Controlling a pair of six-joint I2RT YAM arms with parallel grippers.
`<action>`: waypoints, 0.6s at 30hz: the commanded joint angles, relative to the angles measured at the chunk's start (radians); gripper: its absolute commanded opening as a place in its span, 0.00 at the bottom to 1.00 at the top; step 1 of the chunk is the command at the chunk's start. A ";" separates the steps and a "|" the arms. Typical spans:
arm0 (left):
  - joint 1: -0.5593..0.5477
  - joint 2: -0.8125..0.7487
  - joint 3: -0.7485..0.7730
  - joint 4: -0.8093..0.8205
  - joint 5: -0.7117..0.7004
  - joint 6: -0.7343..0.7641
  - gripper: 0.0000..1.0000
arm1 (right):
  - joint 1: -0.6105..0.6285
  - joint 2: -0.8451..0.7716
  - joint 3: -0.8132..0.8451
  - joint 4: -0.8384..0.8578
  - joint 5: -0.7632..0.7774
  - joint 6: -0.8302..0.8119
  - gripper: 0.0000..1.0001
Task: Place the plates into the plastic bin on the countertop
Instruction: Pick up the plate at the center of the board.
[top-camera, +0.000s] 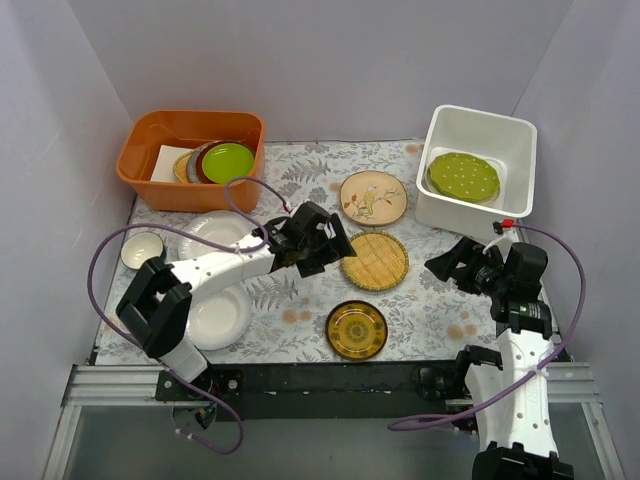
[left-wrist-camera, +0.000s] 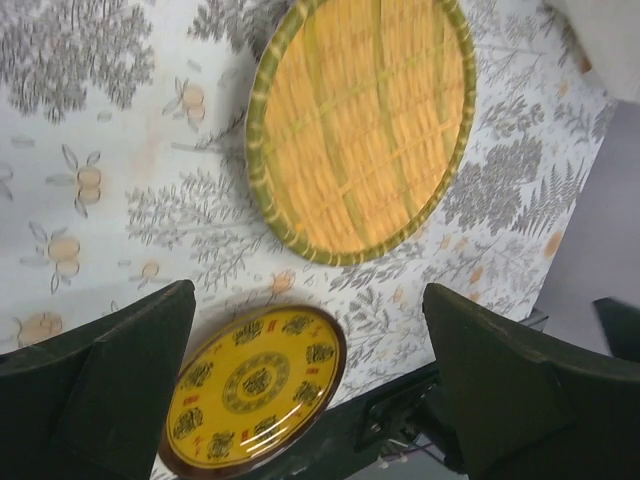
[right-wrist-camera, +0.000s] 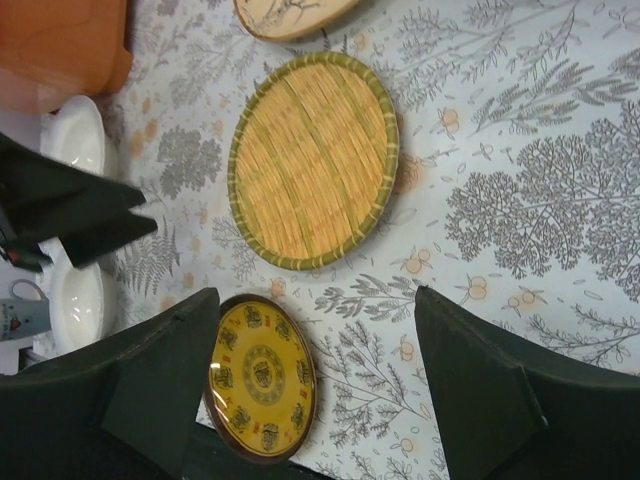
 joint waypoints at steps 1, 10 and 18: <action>0.080 0.089 0.112 0.041 0.104 0.083 0.98 | 0.005 -0.045 -0.058 0.011 -0.006 -0.025 0.86; 0.169 0.382 0.440 0.032 0.198 0.168 0.93 | 0.004 -0.059 -0.115 0.014 -0.014 -0.046 0.86; 0.214 0.572 0.585 0.029 0.242 0.172 0.89 | 0.005 -0.047 -0.126 0.031 -0.020 -0.040 0.85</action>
